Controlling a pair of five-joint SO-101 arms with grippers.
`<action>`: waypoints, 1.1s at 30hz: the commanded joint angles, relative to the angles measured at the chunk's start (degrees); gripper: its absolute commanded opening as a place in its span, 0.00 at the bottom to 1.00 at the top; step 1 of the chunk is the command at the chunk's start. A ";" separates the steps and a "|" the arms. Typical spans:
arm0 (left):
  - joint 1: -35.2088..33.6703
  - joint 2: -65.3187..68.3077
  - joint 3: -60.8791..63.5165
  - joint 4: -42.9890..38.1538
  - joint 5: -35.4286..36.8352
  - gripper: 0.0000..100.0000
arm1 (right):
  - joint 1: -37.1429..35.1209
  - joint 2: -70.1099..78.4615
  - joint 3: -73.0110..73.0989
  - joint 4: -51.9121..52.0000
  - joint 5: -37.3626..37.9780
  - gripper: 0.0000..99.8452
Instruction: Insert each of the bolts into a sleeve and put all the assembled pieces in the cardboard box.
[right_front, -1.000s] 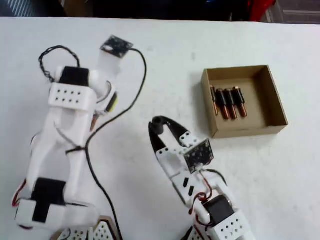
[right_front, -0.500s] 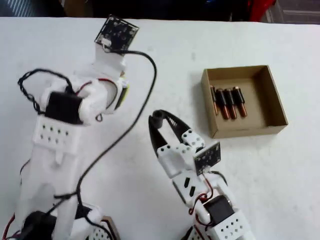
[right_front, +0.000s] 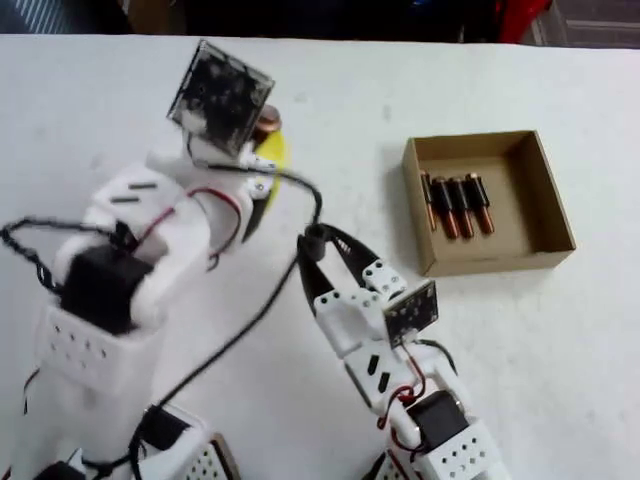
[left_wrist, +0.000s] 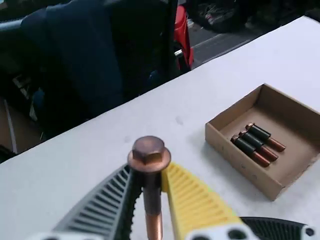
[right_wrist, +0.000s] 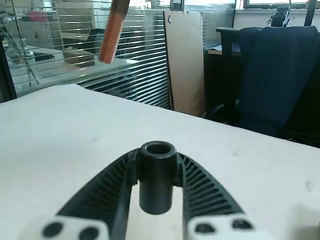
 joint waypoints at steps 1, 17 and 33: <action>3.21 -5.85 7.30 -8.62 0.44 0.02 | -0.31 -0.75 0.44 0.75 -0.62 0.02; 5.85 -22.55 37.98 -33.49 8.00 0.02 | -0.31 -0.75 0.44 0.57 -0.35 0.02; 11.03 -28.09 40.26 -31.47 19.08 0.02 | -0.31 -0.75 0.44 0.66 -0.26 0.02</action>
